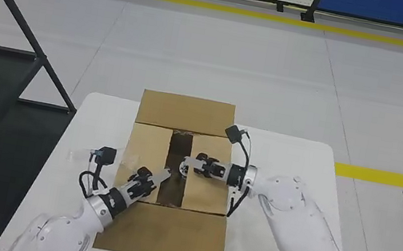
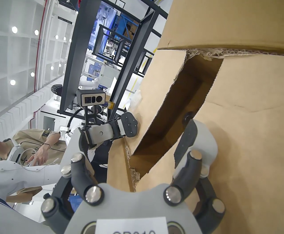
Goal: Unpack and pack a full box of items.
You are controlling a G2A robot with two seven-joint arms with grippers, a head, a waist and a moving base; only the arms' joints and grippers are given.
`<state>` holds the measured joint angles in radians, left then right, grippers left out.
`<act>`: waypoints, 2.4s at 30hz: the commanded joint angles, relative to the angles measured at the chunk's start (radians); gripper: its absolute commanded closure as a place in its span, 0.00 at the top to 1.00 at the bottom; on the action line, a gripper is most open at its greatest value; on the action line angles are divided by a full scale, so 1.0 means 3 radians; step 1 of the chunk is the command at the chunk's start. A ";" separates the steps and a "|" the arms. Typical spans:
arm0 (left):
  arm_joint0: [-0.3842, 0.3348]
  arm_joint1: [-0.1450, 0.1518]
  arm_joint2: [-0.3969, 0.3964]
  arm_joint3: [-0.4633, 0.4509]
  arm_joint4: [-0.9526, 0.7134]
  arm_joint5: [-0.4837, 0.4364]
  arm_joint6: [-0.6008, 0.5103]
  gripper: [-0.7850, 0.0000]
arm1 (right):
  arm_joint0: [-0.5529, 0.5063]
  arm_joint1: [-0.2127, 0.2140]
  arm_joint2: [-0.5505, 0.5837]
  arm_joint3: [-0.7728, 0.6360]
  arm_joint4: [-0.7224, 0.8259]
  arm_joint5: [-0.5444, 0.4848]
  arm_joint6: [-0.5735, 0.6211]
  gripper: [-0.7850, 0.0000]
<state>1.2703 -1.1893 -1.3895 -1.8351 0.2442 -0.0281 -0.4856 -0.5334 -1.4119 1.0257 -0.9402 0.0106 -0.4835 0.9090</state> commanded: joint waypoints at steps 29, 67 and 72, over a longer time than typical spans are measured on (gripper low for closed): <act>0.0215 0.0014 -0.0628 -0.0515 -0.0729 -0.0282 0.0511 1.00 | -0.0073 0.0075 0.0116 -0.0178 0.0434 -0.0333 0.0321 1.00; 0.0267 0.0051 -0.1306 0.0358 -0.1333 0.0762 0.0759 1.00 | 0.0356 -0.0271 -0.0541 0.0621 0.0872 0.0110 -0.0099 0.67; 0.0226 0.0044 -0.1239 0.0423 -0.1375 0.0802 0.0767 1.00 | 0.0465 -0.0375 -0.0667 0.0861 0.0941 0.0057 -0.0075 0.47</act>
<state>1.3386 -1.1760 -1.7643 -1.7096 -0.1727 0.2118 -0.2570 -0.3980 -1.5203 0.8307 -0.6919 0.2920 -0.4655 0.8863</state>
